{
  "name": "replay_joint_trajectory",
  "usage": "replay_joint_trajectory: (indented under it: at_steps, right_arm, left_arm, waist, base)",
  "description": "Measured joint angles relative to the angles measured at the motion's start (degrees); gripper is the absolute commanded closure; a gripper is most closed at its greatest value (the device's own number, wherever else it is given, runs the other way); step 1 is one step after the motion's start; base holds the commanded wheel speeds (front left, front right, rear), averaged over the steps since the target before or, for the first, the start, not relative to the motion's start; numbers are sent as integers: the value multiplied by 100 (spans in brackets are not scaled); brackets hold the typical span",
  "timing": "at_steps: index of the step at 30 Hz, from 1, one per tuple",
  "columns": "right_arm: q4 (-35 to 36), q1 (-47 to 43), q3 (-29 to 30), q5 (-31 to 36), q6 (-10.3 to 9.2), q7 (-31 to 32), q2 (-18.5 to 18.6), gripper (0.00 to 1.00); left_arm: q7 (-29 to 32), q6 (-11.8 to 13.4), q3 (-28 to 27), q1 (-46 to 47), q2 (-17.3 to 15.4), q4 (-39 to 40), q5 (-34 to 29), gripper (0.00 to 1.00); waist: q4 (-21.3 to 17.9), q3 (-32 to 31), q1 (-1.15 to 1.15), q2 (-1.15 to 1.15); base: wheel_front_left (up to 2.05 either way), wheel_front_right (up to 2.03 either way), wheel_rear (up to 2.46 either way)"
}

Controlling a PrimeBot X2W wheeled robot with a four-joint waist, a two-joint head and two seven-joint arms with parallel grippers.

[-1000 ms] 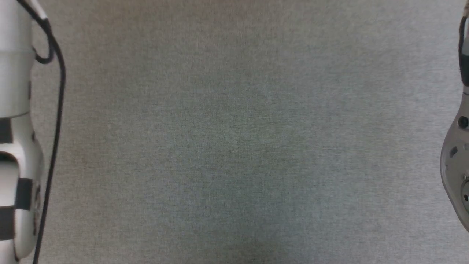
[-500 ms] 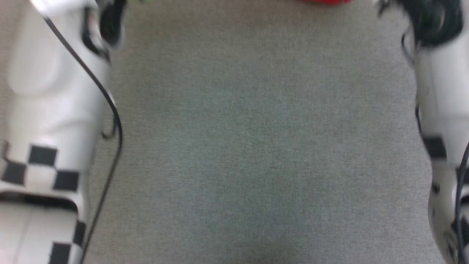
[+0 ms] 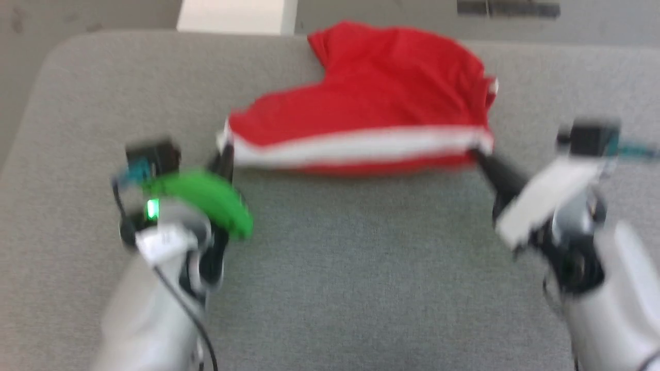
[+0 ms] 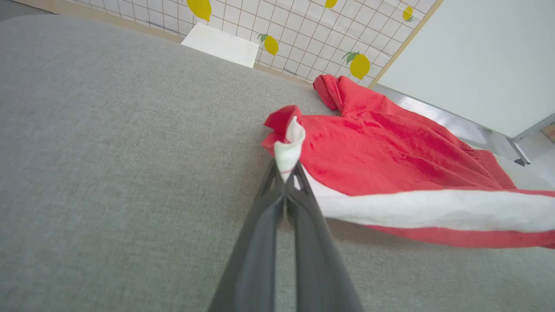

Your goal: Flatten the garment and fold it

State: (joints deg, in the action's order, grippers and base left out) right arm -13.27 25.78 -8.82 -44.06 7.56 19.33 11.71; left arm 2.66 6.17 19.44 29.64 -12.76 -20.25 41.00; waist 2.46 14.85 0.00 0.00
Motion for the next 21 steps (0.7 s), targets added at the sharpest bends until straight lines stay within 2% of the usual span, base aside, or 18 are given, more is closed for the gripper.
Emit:
replay_joint_trajectory:
  at_steps: [10, 21]
  right_arm:
    - [802, -2127, 65, 177, 0, 750, 7, 100]
    - [1757, -3342, 227, 303, 0, 2169, 0, 100]
  left_arm:
    - [10, 560, -207, -2024, -85, 687, 350, 100]
    - [494, 1100, -197, -3448, -331, 1430, 476, 100]
  waist:
    - [10, -825, 0, 0]
    - [-58, -1247, 0, 0]
  base:
    - [0, 0, 0]
    - [0, 0, 0]
